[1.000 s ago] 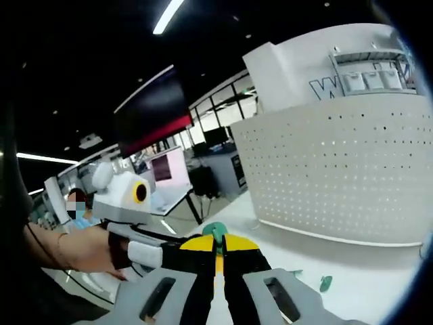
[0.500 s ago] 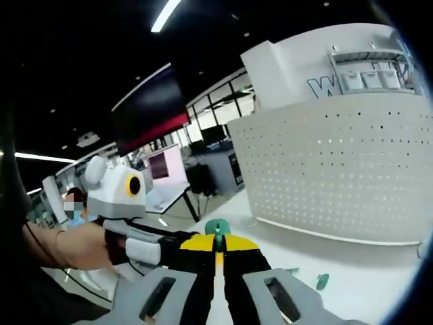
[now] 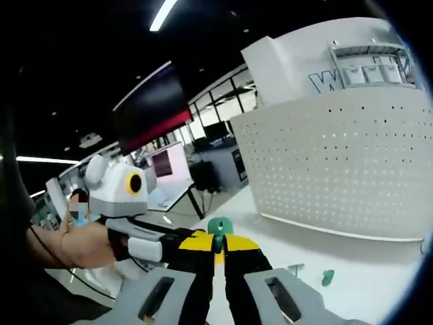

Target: Insert the hook assembly into the mounting plate slot until the hook locks in place.

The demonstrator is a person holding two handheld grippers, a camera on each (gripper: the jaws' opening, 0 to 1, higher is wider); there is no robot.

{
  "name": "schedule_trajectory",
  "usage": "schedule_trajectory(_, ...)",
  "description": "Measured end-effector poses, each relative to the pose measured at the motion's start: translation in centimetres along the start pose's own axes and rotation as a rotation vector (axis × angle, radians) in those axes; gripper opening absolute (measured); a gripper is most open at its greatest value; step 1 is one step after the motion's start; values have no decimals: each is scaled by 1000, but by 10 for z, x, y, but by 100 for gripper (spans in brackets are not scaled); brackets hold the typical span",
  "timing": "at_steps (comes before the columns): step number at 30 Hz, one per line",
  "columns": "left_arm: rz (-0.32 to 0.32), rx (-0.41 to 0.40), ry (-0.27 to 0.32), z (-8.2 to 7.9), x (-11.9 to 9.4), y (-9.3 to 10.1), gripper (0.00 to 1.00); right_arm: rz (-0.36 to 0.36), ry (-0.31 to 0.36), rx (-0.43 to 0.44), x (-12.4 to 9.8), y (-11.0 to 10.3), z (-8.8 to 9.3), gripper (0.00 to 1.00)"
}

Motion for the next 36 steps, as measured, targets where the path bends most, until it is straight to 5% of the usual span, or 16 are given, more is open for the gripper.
schedule_trajectory(24, -95, 134, 12, -11, -3, -6, 2, 11, 32, -5, -13, -4, -7, 8)
schedule_trajectory(36, -88, 209, 32, -17, -1, 5, 2, 15, 57, -23, -11, -5, -9, 8)
Point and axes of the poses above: the point that each gripper's makers call its tool centre point, and the gripper's own axes: x roughly forward along the fingers, y roughly to its right, z roughly out of its underside, the point moved 10 cm from there along -x, roughly backward along the fingers, and after that the axes turned 14 degrees about x, right-handed, at the moved point
